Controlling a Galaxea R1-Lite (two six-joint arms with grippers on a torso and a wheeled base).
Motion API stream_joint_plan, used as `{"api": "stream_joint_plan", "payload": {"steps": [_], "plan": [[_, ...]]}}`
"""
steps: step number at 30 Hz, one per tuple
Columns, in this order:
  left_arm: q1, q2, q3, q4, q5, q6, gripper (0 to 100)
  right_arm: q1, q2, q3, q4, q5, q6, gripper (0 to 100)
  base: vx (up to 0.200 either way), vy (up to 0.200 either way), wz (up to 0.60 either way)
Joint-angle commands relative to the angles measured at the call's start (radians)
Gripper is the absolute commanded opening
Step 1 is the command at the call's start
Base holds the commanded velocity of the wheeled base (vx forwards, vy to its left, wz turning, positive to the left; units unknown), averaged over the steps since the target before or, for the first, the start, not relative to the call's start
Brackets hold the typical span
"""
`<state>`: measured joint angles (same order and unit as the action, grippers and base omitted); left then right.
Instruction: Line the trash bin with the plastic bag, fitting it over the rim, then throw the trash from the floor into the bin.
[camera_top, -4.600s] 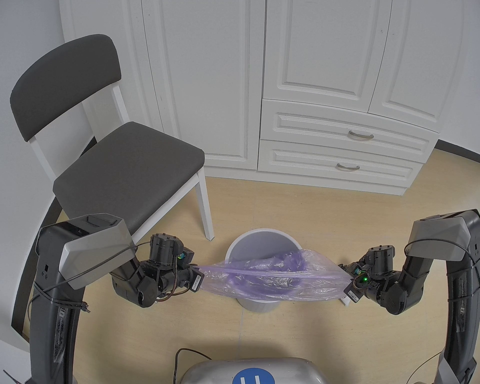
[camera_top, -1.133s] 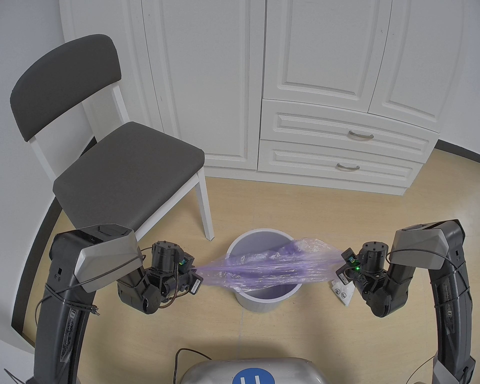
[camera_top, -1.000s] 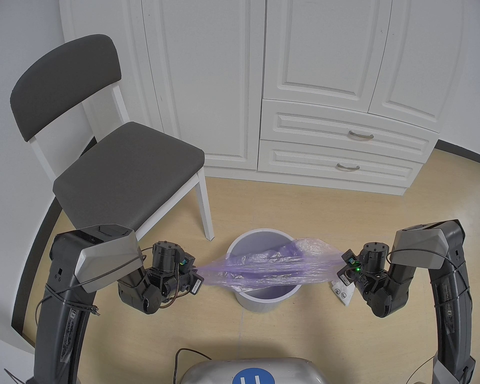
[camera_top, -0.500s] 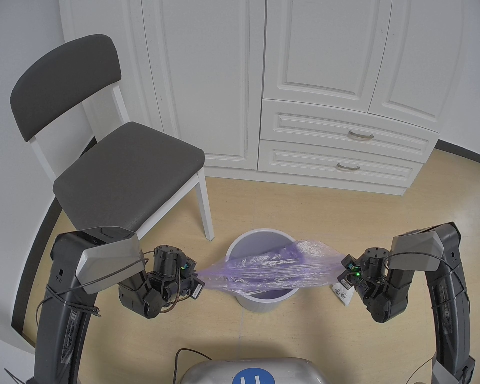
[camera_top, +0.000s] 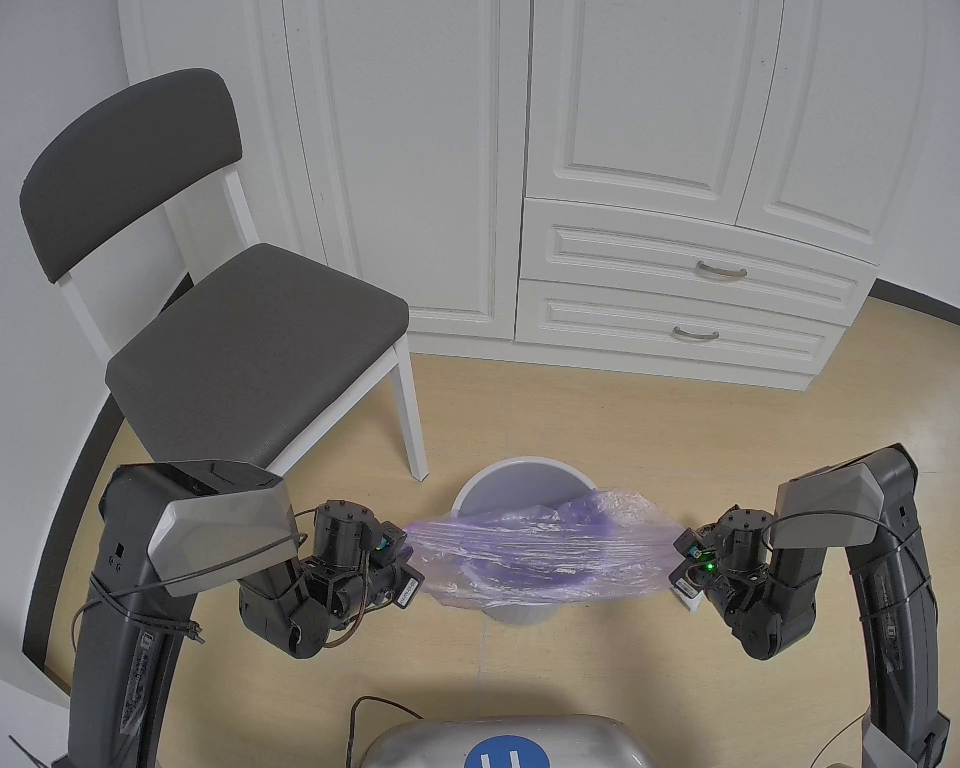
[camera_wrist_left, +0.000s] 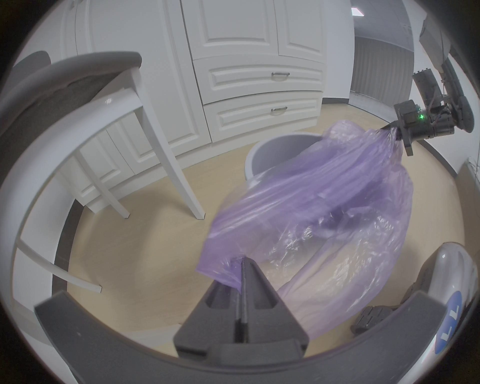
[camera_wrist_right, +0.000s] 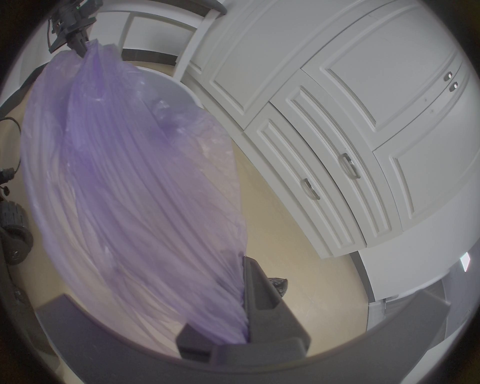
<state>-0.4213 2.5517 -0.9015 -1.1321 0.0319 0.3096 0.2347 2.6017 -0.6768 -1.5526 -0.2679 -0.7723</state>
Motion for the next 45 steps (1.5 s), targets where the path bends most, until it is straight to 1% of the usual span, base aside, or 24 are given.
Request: {"api": "stream_joint_plan", "payload": {"steps": [1, 3, 4, 6, 8, 15, 17, 22, 25, 28, 32, 34, 35, 39, 45], "plan": [[-0.019, -0.036, 0.046, -0.029, -0.001, 0.005, 0, 0.051, -0.003, 0.017, -0.018, -0.001, 0.008, 0, 0.0, 0.0, 0.0], [-0.017, -0.053, 0.072, -0.055, -0.003, 0.031, 0, 0.091, 0.014, -0.01, -0.018, -0.014, 0.03, 0, 0.0, 0.0, 0.0], [-0.017, -0.053, 0.072, -0.055, -0.003, 0.031, 0, 0.091, 0.014, -0.01, -0.018, -0.014, 0.03, 0, 0.0, 0.0, 0.0], [-0.013, -0.057, 0.082, -0.057, -0.004, 0.051, 0, 0.11, 0.029, -0.076, -0.018, -0.034, 0.065, 0, 0.0, 0.0, 0.0], [-0.011, -0.05, 0.075, -0.054, -0.003, 0.052, 0, 0.114, 0.044, -0.136, -0.018, -0.044, 0.093, 0, 0.0, 0.0, 0.0], [-0.007, -0.041, 0.076, -0.043, -0.003, 0.056, 0, 0.16, 0.095, -0.285, -0.018, -0.045, 0.231, 0, 0.0, 0.0, 0.0], [-0.007, -0.039, 0.078, -0.041, -0.003, 0.059, 0, 0.167, 0.097, -0.3, -0.018, -0.045, 0.249, 0, 0.0, 0.0, 0.0], [0.01, -0.021, 0.078, -0.04, -0.003, 0.108, 0, 0.16, 0.103, -0.333, -0.018, -0.047, 0.254, 0, 0.0, 0.0, 0.0], [0.018, -0.008, 0.075, -0.04, -0.003, 0.121, 0, 0.153, 0.117, -0.339, -0.018, -0.047, 0.254, 0, 0.0, 0.0, 0.0], [0.024, 0.004, 0.064, -0.041, -0.003, 0.121, 0, 0.135, 0.124, -0.339, -0.018, -0.048, 0.246, 0, 0.0, 0.0, 0.0], [0.035, 0.021, 0.027, -0.04, -0.003, 0.12, 0, 0.087, 0.078, -0.293, -0.018, -0.048, 0.214, 0, 0.0, 0.0, 0.0], [0.036, 0.027, 0.018, -0.04, -0.003, 0.118, 0, 0.08, 0.072, -0.283, -0.018, -0.048, 0.209, 0, 0.0, 0.0, 0.0], [0.038, 0.044, -0.008, -0.037, 0.0, 0.112, 0, 0.068, 0.064, -0.262, -0.018, -0.048, 0.196, 0, 0.0, 0.0, 0.0], [0.041, 0.048, -0.034, -0.021, 0.003, 0.108, 0, 0.058, 0.067, -0.23, -0.018, -0.048, 0.182, 0, 0.0, 0.0, 0.0], [0.044, 0.056, -0.068, -0.006, 0.006, 0.068, 0, 0.049, 0.066, -0.221, 0.006, -0.048, 0.177, 0, 0.0, 0.0, 0.0]]}}
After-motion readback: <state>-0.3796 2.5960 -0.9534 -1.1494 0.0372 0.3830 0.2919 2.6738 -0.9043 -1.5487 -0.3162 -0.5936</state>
